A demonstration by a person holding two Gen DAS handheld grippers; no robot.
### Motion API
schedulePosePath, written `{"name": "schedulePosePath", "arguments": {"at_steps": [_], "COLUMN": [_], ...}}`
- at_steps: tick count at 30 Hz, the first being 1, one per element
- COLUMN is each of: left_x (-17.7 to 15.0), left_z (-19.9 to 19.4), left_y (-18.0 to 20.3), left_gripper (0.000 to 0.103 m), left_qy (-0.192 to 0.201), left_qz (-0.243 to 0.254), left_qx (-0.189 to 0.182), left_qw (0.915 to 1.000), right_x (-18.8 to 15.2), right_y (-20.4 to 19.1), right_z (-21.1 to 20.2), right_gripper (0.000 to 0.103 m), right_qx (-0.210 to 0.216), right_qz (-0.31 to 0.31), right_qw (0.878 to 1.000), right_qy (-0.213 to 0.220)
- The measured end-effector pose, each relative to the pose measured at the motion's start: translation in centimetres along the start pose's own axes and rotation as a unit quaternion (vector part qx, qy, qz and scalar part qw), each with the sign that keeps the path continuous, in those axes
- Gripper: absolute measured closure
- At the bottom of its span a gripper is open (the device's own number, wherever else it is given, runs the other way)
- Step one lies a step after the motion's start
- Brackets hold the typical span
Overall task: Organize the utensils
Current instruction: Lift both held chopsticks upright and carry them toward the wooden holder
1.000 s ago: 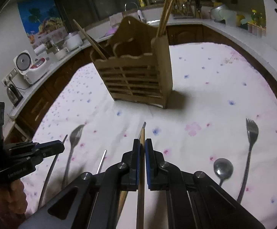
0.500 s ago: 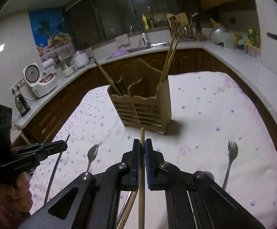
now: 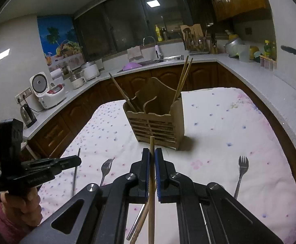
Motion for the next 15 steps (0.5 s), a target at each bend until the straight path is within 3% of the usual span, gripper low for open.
{"name": "schedulePosePath", "arguments": {"at_steps": [15], "left_x": [1.0], "left_z": [-3.6], "left_y": [0.8], "left_gripper": [0.1], "left_qy": [0.058], "left_qz": [0.012], "left_qx": [0.012], "left_qw": [0.9982], "right_x": [0.9], "right_y": [-0.6], "right_z": [-1.9], "right_gripper": [0.098], "right_qx": [0.005], "right_qz": [-0.005], "right_qw": [1.0], "right_qy": [0.028]}}
Point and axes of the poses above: each gripper's, at about its wrist camera, not at the fingertips, and z roughly the way its jaws point, y to its right, x to its top, the point moved 4 cm from there along z, roughly the way its jaws point, and after that the axes turned 8 degrees about x, right-handed, at the moved point
